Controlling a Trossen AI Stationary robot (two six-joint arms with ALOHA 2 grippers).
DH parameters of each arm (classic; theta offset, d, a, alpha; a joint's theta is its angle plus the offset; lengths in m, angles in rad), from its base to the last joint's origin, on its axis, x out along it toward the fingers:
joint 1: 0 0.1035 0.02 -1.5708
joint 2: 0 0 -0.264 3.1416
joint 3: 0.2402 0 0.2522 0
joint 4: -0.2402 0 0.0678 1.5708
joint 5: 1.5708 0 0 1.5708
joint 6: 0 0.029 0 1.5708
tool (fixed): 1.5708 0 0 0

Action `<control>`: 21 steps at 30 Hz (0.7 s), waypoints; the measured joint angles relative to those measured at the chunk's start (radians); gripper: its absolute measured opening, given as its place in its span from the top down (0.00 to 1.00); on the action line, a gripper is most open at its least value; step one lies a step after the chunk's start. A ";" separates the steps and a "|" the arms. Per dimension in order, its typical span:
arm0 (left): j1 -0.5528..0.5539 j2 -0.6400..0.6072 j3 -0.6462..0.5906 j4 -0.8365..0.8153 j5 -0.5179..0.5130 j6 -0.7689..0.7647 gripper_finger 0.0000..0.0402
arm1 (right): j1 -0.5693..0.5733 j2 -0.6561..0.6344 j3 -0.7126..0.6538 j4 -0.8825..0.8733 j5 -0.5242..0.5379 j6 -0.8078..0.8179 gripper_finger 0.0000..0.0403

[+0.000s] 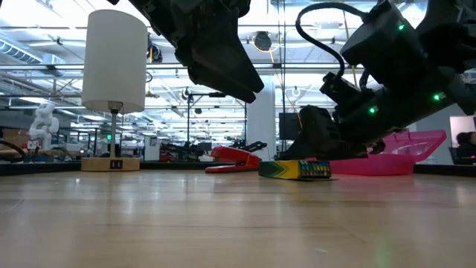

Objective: Pack school essentials
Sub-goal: Put the crayon box into the pink supply box

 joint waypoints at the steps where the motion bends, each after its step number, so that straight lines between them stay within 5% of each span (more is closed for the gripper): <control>1: 0.000 0.000 0.000 0.000 0.000 0.000 0.42 | -0.001 0.000 0.000 0.000 0.000 0.001 0.01; 21: 0.000 0.000 0.000 0.002 0.000 -0.001 0.42 | -0.018 -0.009 0.000 -0.001 -0.105 -0.023 0.01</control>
